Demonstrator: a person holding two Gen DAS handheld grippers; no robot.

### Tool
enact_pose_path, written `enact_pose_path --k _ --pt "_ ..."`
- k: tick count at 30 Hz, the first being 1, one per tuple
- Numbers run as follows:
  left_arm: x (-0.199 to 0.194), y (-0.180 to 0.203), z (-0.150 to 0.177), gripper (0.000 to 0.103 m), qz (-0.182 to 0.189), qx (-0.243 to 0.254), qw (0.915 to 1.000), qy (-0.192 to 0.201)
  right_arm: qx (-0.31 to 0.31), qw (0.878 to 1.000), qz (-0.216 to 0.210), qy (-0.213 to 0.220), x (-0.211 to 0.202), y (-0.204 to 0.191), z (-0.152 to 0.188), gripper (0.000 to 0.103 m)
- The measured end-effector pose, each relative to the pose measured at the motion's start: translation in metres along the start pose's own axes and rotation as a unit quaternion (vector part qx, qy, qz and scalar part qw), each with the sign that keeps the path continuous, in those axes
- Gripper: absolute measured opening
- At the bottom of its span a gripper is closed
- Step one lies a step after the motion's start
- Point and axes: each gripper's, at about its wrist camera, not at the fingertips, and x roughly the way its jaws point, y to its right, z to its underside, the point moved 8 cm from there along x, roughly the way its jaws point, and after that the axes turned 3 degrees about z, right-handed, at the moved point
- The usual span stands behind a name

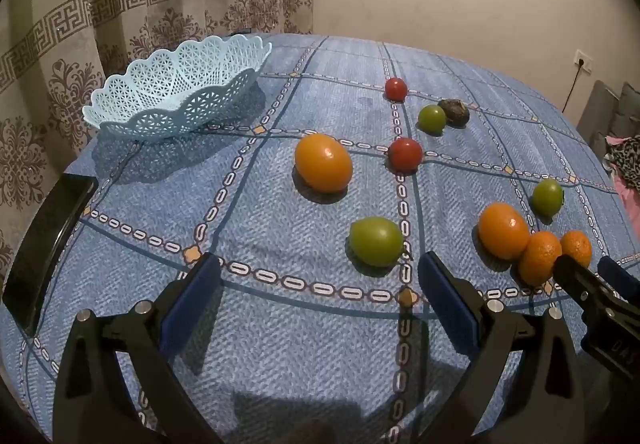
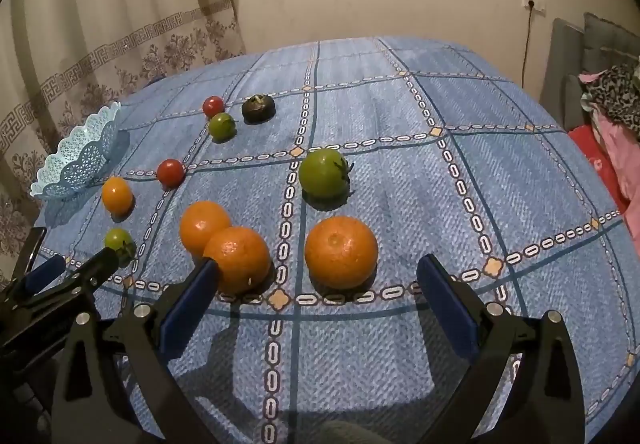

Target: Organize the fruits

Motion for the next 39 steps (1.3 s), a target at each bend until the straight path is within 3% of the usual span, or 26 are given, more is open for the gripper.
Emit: enact_pose_path --k 12,21,26,31,39 --pt "0.004 0.003 0.001 0.1 0.001 -0.002 1.0 -0.001 0.002 1.0 -0.013 -0.014 -0.001 -0.001 0.006 0.098" --pt "0.009 0.002 0.004 0.1 0.006 0.0 0.9997 -0.024 -0.022 0.998 -0.005 -0.055 0.004 0.002 0.016 0.098" --pt "0.018 0.005 0.009 0.1 0.024 0.025 0.9972 -0.067 -0.047 0.997 0.003 -0.065 0.005 0.0 0.02 0.098" --pt "0.017 0.008 0.016 0.1 0.024 0.068 0.9943 -0.079 -0.071 0.995 0.008 -0.073 0.009 -0.001 0.021 0.098" --pt "0.018 0.008 0.02 0.1 0.039 0.083 0.992 -0.087 -0.116 0.991 -0.002 -0.068 0.008 -0.002 0.025 0.098"
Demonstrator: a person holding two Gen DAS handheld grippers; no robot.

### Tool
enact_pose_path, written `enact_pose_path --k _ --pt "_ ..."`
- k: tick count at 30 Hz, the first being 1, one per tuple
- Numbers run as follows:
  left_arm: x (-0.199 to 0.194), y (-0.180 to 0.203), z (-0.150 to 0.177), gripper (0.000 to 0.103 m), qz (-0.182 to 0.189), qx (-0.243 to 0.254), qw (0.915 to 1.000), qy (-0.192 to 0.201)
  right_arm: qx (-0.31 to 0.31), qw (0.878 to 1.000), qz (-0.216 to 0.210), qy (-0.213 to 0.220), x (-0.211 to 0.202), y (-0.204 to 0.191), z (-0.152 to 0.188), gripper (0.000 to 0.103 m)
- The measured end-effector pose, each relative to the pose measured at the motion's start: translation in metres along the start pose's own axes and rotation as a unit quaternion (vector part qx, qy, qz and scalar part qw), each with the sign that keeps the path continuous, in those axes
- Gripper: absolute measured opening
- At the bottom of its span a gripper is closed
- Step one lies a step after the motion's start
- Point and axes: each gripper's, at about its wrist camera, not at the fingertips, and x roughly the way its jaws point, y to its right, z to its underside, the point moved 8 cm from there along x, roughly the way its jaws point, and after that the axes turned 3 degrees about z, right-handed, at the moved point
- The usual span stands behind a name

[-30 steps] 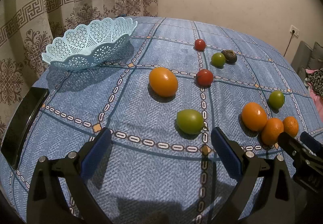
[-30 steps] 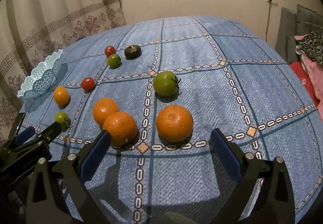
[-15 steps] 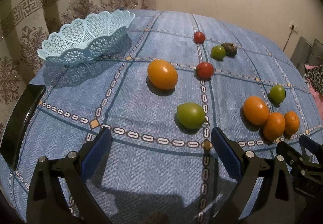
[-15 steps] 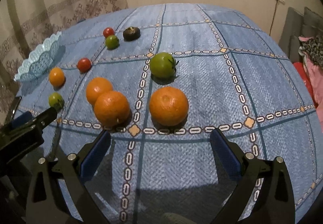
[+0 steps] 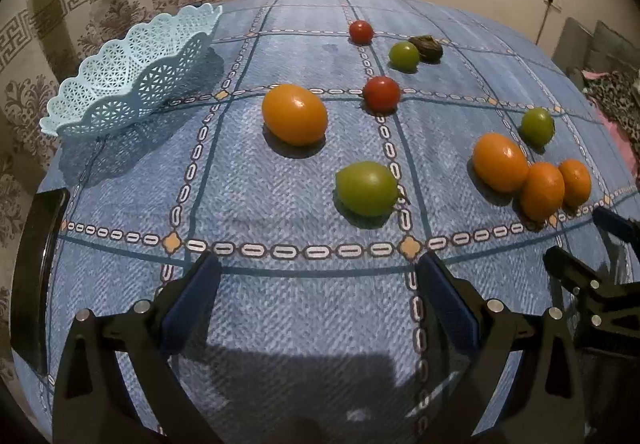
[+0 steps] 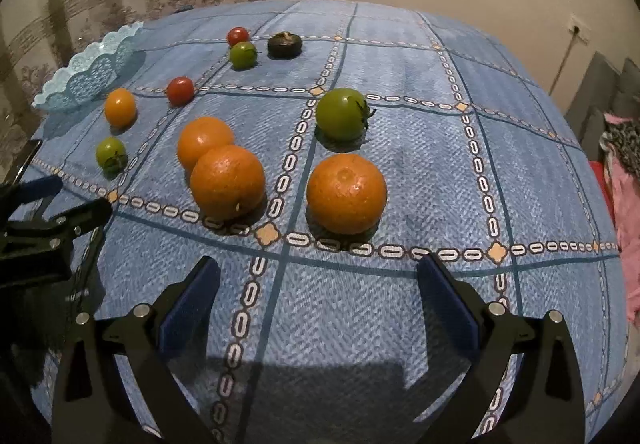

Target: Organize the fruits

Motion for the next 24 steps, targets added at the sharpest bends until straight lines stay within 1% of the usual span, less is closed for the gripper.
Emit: enact_pose_path --k 8,13,17,19,24 --pt "-0.001 0.002 -0.002 0.1 -0.001 0.011 0.9999 -0.003 -0.011 1.0 0.0 0.0 -0.002 -0.002 0.002 0.098" --pt "-0.006 0.004 -0.004 0.1 0.024 0.01 0.9996 0.008 -0.014 1.0 -0.005 -0.004 -0.002 -0.001 0.002 0.098" --pt "-0.008 0.0 -0.009 0.098 0.034 -0.001 0.9993 0.011 0.001 1.0 -0.01 0.002 -0.004 0.003 -0.001 0.098" --pt "-0.009 -0.001 -0.01 0.098 0.035 -0.004 0.9993 0.014 0.016 1.0 -0.011 0.006 -0.006 0.008 -0.004 0.096" --pt "-0.012 -0.005 -0.019 0.098 0.034 -0.009 0.999 0.027 0.035 0.999 -0.002 0.008 -0.003 0.019 -0.015 0.082"
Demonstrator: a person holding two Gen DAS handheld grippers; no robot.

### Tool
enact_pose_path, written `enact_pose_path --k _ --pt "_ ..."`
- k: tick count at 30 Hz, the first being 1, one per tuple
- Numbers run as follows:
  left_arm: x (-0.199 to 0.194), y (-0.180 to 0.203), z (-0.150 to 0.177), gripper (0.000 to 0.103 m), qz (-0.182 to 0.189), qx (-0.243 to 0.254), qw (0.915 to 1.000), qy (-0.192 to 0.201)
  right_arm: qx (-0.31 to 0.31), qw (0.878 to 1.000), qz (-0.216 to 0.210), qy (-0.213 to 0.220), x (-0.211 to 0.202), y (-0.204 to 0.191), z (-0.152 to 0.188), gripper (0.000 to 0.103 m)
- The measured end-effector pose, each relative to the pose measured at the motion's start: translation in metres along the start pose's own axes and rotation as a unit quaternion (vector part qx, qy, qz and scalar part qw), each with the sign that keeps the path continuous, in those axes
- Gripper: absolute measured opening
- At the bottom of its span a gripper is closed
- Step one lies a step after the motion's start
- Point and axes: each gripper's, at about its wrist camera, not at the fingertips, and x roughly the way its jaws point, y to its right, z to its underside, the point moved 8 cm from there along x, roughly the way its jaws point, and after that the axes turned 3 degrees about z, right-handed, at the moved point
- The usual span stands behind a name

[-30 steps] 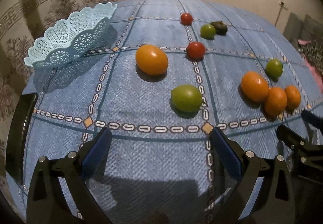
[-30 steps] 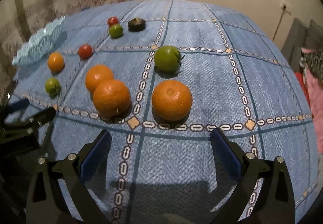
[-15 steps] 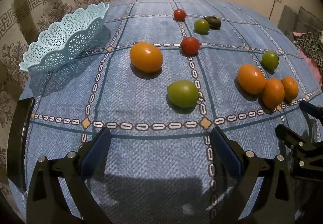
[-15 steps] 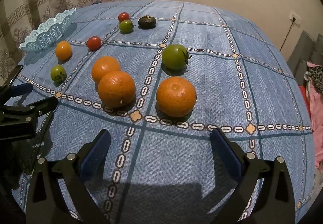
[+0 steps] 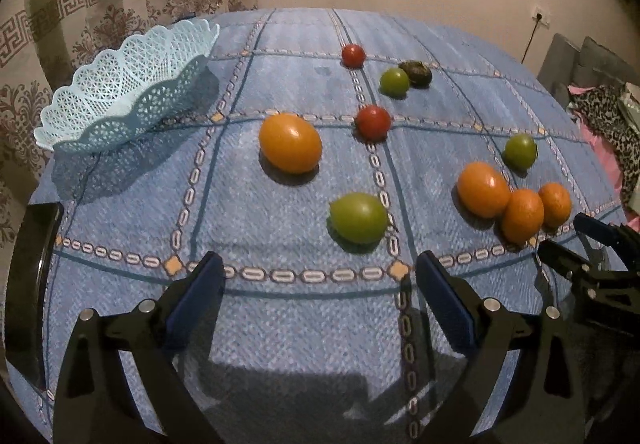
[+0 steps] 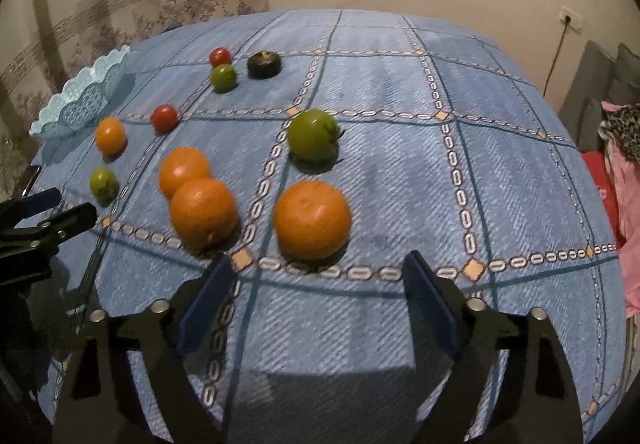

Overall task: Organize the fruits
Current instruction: 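Grasp the green tomato with the left tool while the right tool grasps an orange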

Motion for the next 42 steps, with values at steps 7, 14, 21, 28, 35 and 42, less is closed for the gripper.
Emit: enact_pose_path --k 7,14,21,28,35,42 --pt "0.009 0.01 -0.007 0.085 0.015 0.007 0.9999 -0.005 0.012 1.0 -0.003 0.009 0.008 0.005 -0.015 0.077" --pt "0.018 0.02 -0.011 0.068 0.037 0.007 0.9992 -0.009 0.015 1.0 -0.004 0.016 0.015 0.005 -0.023 0.062" --pt "0.02 0.027 -0.013 0.048 0.052 0.01 0.9986 -0.005 0.009 1.0 -0.022 0.02 0.015 -0.002 -0.022 0.046" --pt "0.018 0.025 -0.015 0.033 0.06 0.0 0.9982 0.001 0.016 0.999 -0.033 0.024 0.012 -0.004 -0.02 0.039" --pt "0.01 0.024 -0.016 0.031 0.07 -0.005 0.9975 0.008 0.042 0.998 -0.042 0.035 0.003 0.002 -0.019 0.039" --pt "0.001 0.025 -0.017 0.031 0.071 -0.004 0.9973 0.02 0.05 0.997 -0.048 0.045 -0.006 0.001 -0.018 0.039"
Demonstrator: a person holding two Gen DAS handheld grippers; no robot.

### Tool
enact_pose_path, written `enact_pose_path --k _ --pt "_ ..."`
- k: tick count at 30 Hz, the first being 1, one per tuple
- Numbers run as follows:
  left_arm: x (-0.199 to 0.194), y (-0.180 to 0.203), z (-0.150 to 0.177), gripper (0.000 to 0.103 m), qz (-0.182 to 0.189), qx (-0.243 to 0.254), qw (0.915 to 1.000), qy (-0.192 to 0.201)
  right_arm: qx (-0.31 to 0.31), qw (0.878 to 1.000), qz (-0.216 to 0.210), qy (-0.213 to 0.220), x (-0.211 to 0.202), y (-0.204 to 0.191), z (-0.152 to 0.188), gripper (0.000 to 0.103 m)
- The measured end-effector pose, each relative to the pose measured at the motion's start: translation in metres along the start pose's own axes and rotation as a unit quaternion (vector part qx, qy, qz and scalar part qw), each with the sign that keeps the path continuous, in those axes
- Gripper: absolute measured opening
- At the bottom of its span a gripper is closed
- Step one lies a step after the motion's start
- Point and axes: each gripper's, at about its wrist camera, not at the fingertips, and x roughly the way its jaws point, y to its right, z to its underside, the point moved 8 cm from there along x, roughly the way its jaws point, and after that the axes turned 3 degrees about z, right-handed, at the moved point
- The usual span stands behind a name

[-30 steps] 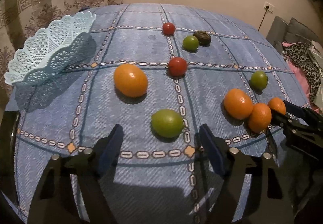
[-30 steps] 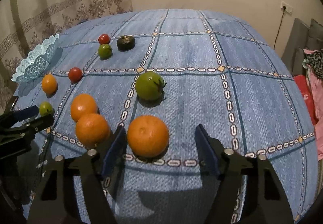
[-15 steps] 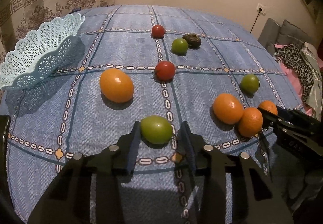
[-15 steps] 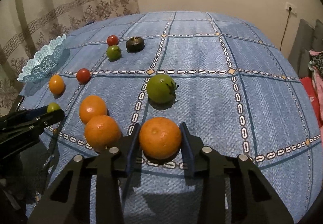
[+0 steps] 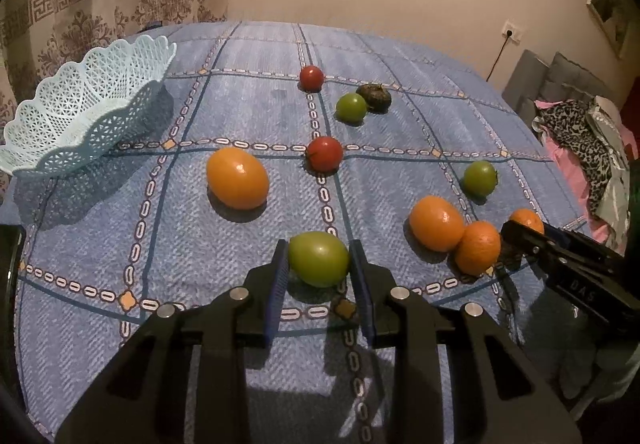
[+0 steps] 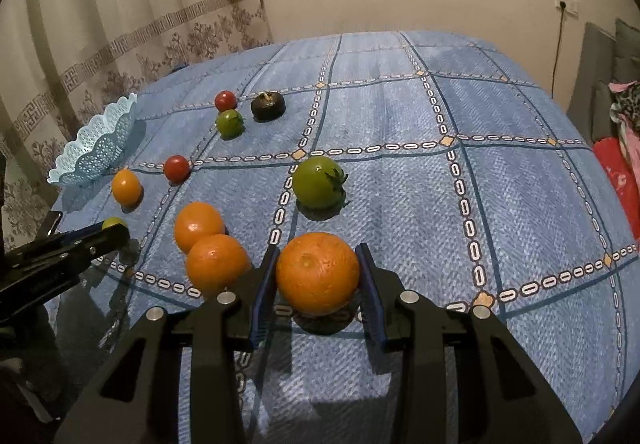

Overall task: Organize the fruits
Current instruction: 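Grasp the green tomato with the left tool while the right tool grasps an orange, then carry both fruits to the blue basket and open both tools to drop them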

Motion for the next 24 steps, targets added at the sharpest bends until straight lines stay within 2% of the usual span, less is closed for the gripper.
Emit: enact_pose_path --k 10,24 --pt "-0.018 -0.013 -0.008 0.031 -0.021 -0.005 0.9994 0.026 0.006 1.0 -0.008 0.019 -0.015 -0.008 -0.008 0.039" --pt "-0.06 -0.076 -0.036 0.031 -0.07 -0.051 0.992 0.091 -0.005 0.998 -0.046 0.039 -0.025 -0.047 -0.03 0.039"
